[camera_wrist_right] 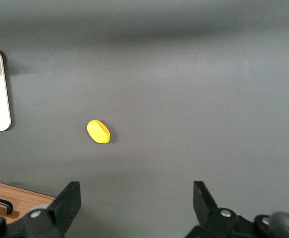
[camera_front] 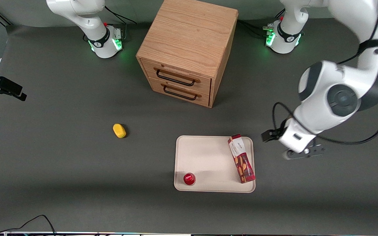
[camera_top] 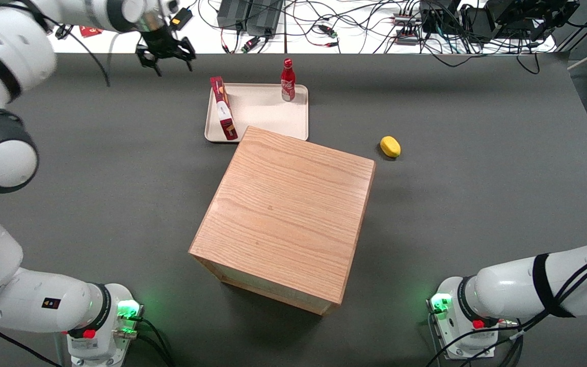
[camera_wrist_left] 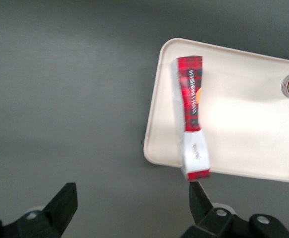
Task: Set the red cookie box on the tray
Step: 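Reach the left gripper down to the red tartan cookie box on the tray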
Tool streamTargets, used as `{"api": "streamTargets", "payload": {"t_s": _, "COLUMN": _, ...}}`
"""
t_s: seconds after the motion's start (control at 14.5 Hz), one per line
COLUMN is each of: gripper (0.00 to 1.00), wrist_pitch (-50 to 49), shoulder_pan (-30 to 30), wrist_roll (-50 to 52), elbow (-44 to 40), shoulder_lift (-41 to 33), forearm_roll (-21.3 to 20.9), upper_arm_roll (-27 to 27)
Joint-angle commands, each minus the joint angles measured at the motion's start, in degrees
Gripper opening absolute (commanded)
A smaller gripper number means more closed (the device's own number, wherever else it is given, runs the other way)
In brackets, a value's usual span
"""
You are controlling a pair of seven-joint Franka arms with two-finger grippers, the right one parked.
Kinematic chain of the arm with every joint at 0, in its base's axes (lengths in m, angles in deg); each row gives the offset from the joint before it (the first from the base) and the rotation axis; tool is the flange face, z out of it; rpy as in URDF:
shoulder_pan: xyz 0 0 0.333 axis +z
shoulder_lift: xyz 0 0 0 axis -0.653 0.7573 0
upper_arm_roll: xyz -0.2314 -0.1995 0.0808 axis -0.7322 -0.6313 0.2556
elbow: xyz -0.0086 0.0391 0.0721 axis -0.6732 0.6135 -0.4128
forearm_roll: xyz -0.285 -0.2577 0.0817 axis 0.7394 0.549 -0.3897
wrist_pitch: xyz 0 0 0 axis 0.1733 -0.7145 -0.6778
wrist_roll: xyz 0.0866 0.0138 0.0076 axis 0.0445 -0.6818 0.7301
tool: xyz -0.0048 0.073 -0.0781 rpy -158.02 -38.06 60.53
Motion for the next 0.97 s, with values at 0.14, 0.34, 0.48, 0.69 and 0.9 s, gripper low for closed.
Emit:
{"api": "streamTargets", "payload": {"t_s": 0.14, "gripper": 1.0, "wrist_pitch": 6.1, "shoulder_pan": -5.2, "wrist_roll": 13.6, "elbow": -10.3, "shoulder_lift": 14.0, "forearm_roll": -6.1, "upper_arm_roll": 0.3}}
{"api": "streamTargets", "payload": {"t_s": 0.34, "gripper": 1.0, "wrist_pitch": 13.4, "shoulder_pan": -5.1, "wrist_roll": 13.7, "elbow": -10.2, "shoulder_lift": 17.7, "forearm_roll": -6.2, "upper_arm_roll": 0.3}}
{"api": "streamTargets", "payload": {"t_s": 0.48, "gripper": 1.0, "wrist_pitch": 18.1, "shoulder_pan": -5.3, "wrist_roll": 13.7, "elbow": -9.7, "shoulder_lift": 19.5, "forearm_roll": -7.0, "upper_arm_roll": 0.3}}
{"api": "streamTargets", "payload": {"t_s": 0.69, "gripper": 0.97, "wrist_pitch": 20.5, "shoulder_pan": -5.4, "wrist_roll": 13.7, "elbow": -8.0, "shoulder_lift": 20.0, "forearm_roll": -7.4, "upper_arm_roll": 0.2}}
{"api": "streamTargets", "payload": {"t_s": 0.9, "gripper": 0.76, "wrist_pitch": 21.6, "shoulder_pan": -5.5, "wrist_roll": 13.6, "elbow": -6.5, "shoulder_lift": 20.0, "forearm_roll": -7.7, "upper_arm_roll": 0.3}}
